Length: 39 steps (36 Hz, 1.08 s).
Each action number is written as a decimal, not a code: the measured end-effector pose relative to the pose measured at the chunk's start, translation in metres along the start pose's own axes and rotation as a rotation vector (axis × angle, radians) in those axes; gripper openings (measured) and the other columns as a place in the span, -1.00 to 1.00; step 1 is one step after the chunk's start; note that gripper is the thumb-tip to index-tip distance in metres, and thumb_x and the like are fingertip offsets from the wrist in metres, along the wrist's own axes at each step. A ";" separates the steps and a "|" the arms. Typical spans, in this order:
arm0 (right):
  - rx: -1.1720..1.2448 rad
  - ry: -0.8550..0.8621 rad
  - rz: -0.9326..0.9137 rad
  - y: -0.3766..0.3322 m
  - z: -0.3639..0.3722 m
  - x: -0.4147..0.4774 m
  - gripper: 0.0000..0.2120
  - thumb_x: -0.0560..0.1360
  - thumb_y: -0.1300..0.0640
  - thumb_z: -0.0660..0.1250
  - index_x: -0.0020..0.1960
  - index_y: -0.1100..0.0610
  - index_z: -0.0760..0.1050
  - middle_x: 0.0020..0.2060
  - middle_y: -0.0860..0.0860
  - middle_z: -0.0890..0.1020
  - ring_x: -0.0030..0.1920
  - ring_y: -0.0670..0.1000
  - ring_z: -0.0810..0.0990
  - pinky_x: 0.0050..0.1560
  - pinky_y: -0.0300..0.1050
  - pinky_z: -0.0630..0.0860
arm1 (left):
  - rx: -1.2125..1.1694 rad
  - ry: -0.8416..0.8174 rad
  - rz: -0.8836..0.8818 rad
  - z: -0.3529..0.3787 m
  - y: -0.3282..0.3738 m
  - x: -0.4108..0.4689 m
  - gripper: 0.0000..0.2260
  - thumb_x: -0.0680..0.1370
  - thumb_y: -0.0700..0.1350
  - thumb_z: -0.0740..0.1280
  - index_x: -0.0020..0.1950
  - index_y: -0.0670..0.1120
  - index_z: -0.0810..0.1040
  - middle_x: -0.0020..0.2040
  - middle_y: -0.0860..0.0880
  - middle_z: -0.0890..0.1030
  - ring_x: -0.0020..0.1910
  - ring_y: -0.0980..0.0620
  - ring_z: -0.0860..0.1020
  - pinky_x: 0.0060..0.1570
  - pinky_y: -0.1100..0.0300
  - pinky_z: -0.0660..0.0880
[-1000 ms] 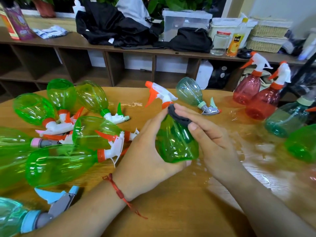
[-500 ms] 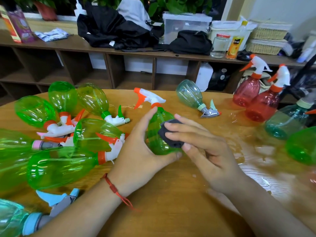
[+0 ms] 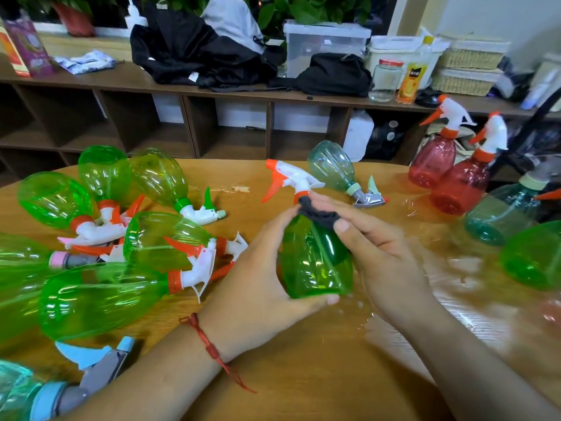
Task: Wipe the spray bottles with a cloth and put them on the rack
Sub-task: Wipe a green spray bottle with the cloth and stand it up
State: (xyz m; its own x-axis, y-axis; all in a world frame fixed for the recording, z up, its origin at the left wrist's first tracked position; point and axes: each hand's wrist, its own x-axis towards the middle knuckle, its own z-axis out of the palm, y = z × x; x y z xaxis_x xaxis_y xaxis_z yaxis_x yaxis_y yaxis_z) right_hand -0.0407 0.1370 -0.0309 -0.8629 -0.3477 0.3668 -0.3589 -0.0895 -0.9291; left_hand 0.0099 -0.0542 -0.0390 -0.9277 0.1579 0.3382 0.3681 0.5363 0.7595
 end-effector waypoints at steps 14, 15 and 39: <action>-0.420 -0.125 -0.247 -0.006 0.017 -0.012 -0.69 0.68 0.26 0.25 0.37 0.19 0.61 0.43 -0.01 0.59 0.58 0.05 0.40 0.61 0.13 0.29 | -0.280 0.116 -0.124 -0.011 -0.018 0.006 0.01 0.29 0.00 0.71 0.64 0.25 0.27 0.51 0.17 0.51 0.50 0.13 0.49 0.51 -0.06 0.43; -0.431 -0.138 -0.277 -0.008 0.017 -0.013 -0.69 0.67 0.26 0.25 0.36 0.20 0.62 0.43 0.01 0.60 0.58 0.06 0.40 0.60 0.12 0.29 | -0.308 0.136 -0.130 -0.013 -0.018 0.007 0.02 0.28 -0.02 0.72 0.64 0.23 0.28 0.48 0.15 0.54 0.47 0.11 0.52 0.49 -0.08 0.46; -0.004 0.019 -0.041 0.002 0.007 0.001 -0.66 0.73 0.32 0.14 0.44 0.28 0.51 0.45 0.11 0.57 0.53 0.12 0.46 0.56 0.25 0.35 | -0.135 -0.018 0.021 -0.006 0.003 -0.001 0.03 0.40 -0.15 0.70 0.68 0.16 0.14 0.45 0.48 0.38 0.47 0.39 0.40 0.35 0.50 0.34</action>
State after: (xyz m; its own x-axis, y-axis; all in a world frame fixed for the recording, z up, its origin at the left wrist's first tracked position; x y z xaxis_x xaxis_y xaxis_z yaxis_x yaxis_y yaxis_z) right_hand -0.0397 0.1302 -0.0325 -0.8538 -0.3264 0.4055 -0.3955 -0.0997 -0.9130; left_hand 0.0124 -0.0574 -0.0335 -0.9201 0.1832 0.3462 0.3917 0.4166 0.8204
